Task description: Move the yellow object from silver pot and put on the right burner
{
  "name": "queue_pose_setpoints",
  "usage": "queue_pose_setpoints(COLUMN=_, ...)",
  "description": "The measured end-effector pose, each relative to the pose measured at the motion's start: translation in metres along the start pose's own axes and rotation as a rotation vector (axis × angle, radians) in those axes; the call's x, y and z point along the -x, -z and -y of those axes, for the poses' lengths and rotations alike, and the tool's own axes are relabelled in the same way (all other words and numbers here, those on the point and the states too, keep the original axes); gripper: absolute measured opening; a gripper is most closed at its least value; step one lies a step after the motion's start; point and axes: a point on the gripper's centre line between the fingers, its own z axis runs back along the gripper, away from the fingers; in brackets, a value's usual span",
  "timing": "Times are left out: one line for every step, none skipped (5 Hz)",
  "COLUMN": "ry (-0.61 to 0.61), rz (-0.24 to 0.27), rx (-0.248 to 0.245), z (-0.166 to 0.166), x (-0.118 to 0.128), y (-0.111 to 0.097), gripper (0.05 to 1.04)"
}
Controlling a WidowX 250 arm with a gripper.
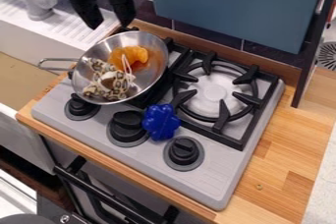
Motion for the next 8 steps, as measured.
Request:
queue_pose_setpoints(ry=0.047, rz=0.013, rx=0.014, z=-0.005, x=0.007, y=0.010, gripper=0.998)
queue_pose_setpoints(ry=0.095, rz=0.031, rx=0.050, z=-0.004, x=0.011, y=0.022, gripper=0.997)
queue_pose_setpoints(ry=0.094, rz=0.035, rx=0.040, z=-0.004, x=0.010, y=0.037, gripper=0.998)
queue_pose_setpoints(ry=0.101, rz=0.023, rx=0.028, z=0.002, x=0.010, y=0.044, gripper=0.998)
queue_pose_setpoints(ry=0.093, rz=-0.019, rx=0.030, z=0.006, x=0.011, y=0.056, gripper=0.997)
queue_pose_setpoints(ry=0.095, rz=0.003, rx=0.005, z=0.008, x=0.005, y=0.058, gripper=0.997)
queue_pose_setpoints(ry=0.099, rz=-0.014, rx=-0.013, z=0.007, x=0.005, y=0.067, gripper=0.998)
queue_pose_setpoints(ry=0.110, rz=-0.005, rx=-0.044, z=0.005, x=0.002, y=0.070, gripper=0.998)
